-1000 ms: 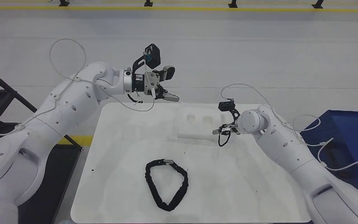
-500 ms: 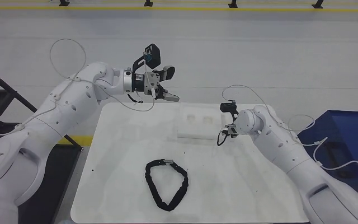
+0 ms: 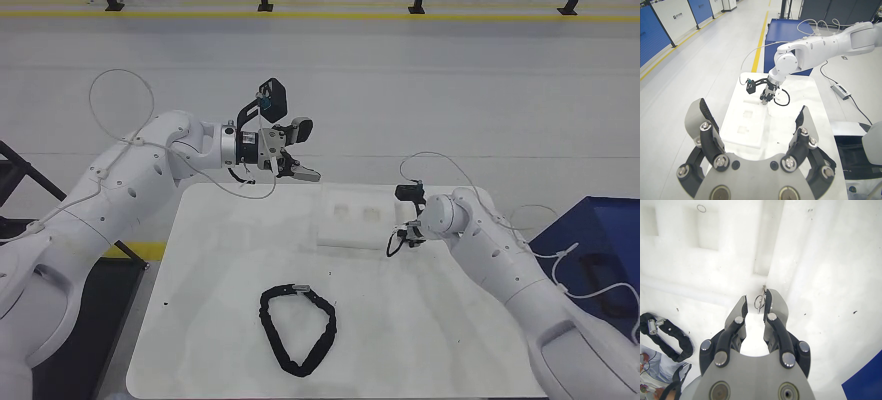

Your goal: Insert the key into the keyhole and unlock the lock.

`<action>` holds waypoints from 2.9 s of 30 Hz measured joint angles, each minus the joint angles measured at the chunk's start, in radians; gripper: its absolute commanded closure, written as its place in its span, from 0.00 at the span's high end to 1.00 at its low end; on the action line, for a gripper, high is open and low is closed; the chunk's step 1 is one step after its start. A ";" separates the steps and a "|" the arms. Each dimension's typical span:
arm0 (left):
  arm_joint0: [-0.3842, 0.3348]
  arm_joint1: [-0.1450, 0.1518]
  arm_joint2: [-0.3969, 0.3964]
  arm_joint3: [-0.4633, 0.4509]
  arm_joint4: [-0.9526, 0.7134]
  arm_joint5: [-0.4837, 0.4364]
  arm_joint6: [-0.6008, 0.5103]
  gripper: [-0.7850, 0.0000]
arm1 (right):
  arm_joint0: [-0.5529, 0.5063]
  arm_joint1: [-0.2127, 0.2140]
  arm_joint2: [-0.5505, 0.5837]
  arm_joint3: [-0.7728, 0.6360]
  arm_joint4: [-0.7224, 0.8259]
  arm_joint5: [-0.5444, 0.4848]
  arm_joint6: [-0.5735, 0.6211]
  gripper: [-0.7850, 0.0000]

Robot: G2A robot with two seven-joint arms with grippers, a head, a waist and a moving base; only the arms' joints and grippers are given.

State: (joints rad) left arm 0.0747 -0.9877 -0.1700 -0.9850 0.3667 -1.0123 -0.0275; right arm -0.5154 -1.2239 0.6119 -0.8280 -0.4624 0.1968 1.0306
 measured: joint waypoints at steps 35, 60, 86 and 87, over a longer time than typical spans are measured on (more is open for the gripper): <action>0.000 0.000 0.000 0.000 0.000 0.000 0.000 1.00 | -0.142 0.125 0.317 -0.476 -0.071 -0.019 0.205 0.00; 0.000 0.000 0.000 0.000 0.000 0.000 0.000 1.00 | -0.548 0.206 0.814 -0.761 0.579 -0.314 0.041 0.00; 0.107 0.016 -0.033 -0.039 0.101 -0.001 0.004 1.00 | -0.549 0.206 0.814 -0.759 0.586 -0.315 0.041 0.00; 0.120 0.018 -0.037 -0.044 0.114 -0.001 0.014 1.00 | -0.549 0.206 0.814 -0.759 0.586 -0.315 0.041 0.00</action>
State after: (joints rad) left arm 0.1947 -0.9695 -0.2066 -1.0290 0.4811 -1.0133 -0.0133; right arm -1.0644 -1.0184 1.4263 -1.5873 0.1238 -0.1185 1.0719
